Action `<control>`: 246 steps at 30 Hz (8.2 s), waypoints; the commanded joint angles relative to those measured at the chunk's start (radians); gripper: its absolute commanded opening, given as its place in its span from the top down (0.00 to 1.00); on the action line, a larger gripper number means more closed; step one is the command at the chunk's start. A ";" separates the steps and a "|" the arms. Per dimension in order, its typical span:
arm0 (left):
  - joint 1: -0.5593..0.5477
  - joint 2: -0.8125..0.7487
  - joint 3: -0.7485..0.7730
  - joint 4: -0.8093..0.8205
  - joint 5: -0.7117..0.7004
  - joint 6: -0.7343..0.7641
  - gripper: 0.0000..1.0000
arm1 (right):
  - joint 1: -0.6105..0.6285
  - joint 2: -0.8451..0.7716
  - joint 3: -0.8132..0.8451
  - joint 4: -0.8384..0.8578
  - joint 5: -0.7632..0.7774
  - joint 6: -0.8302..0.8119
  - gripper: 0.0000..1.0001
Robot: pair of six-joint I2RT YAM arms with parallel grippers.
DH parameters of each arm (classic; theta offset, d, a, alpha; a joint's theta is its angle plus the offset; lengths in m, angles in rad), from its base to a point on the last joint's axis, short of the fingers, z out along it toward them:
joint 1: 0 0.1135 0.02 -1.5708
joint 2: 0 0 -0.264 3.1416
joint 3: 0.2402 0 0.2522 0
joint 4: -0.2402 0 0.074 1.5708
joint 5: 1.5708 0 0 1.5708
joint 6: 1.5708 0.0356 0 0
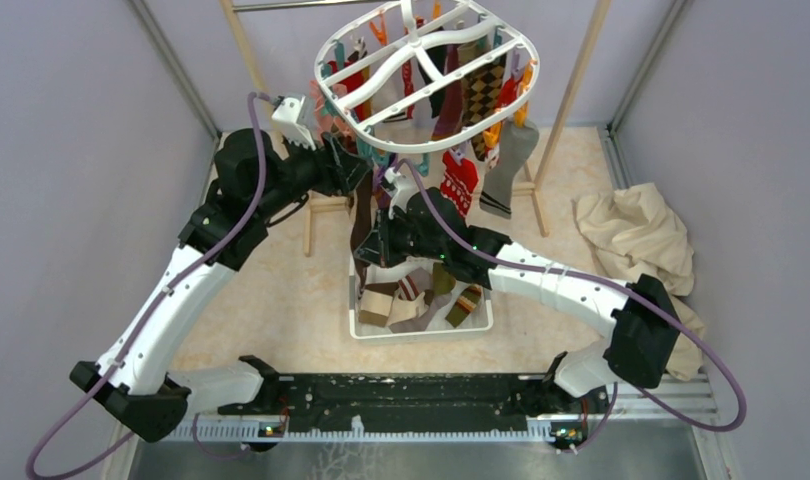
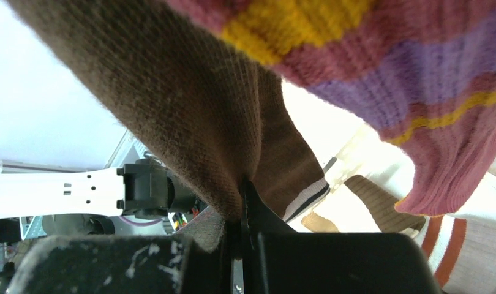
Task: Remove the socks clipped to the hanger
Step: Remove the sock from the hanger, then place the sock in the bin, then remove the sock from the hanger.
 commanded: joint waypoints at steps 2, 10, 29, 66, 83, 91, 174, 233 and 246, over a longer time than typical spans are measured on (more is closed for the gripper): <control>0.007 0.015 -0.008 0.043 0.011 -0.003 0.41 | 0.008 0.008 -0.002 0.024 -0.018 -0.012 1.00; 0.008 0.032 -0.014 0.063 -0.018 -0.006 0.44 | 0.006 0.002 -0.011 0.024 -0.018 -0.011 1.00; 0.008 0.069 0.004 0.136 -0.013 -0.036 0.43 | -0.002 -0.006 -0.039 0.037 -0.030 -0.010 1.00; 0.008 0.047 -0.078 0.275 -0.003 -0.106 0.83 | -0.013 -0.040 -0.090 -0.011 -0.028 -0.041 1.00; -0.041 0.129 0.003 0.193 0.007 -0.047 0.78 | -0.018 -0.172 -0.307 -0.147 0.241 -0.085 0.90; -0.145 0.194 0.074 0.122 -0.083 0.041 0.61 | -0.018 -0.213 -0.292 -0.181 0.286 -0.130 0.54; -0.209 -0.205 -0.472 0.119 -0.310 -0.051 0.01 | -0.142 -0.394 -0.289 0.164 0.591 -0.212 0.96; -0.286 -0.051 -0.411 0.157 -0.399 -0.052 1.00 | -0.343 -0.491 -0.262 -0.002 0.381 -0.240 0.96; -0.458 0.003 -0.315 0.057 -0.417 -0.111 1.00 | -0.586 -0.442 -0.247 -0.043 0.163 -0.236 0.96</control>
